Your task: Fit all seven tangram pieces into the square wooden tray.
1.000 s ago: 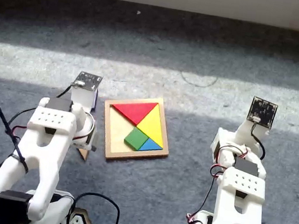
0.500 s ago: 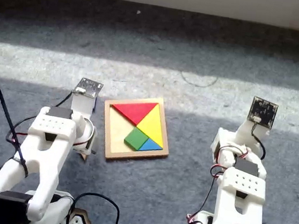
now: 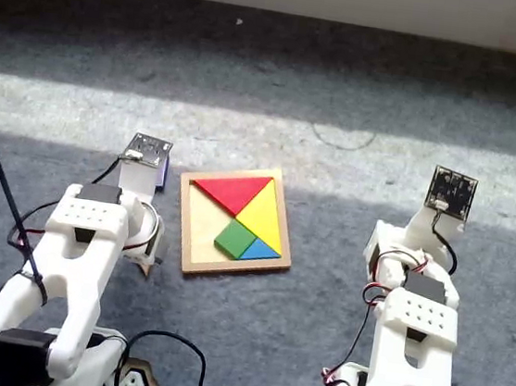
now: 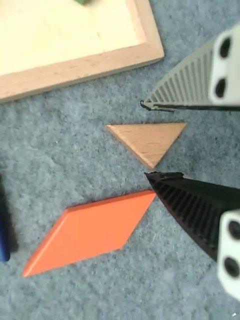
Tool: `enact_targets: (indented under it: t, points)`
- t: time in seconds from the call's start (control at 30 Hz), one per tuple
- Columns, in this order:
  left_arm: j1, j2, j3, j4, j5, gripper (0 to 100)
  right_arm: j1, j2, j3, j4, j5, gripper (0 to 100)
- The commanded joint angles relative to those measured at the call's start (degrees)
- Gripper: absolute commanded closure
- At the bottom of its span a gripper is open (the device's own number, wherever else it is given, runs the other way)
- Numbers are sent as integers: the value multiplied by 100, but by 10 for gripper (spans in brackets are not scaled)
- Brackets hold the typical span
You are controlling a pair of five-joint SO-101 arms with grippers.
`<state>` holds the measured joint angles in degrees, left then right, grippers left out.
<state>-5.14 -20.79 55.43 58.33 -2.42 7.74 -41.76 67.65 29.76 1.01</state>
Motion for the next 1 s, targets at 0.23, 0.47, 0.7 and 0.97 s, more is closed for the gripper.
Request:
enact_targets:
  t: [0.23, 0.47, 0.7, 0.97]
  points:
    - [-13, 391, -356, -18, 0, 790, -57, -171, -40, -127, 88, 988]
    - [-13, 1824, -1490, 554, 0, 876, -57, -171, -40, -127, 97, 988]
    - [-13, 2176, -1815, 747, -18, 931, -57, -171, -40, -127, 97, 988]
    - [180, 1833, -1991, 747, -44, 934, -57, -163, -31, -127, 105, 988]
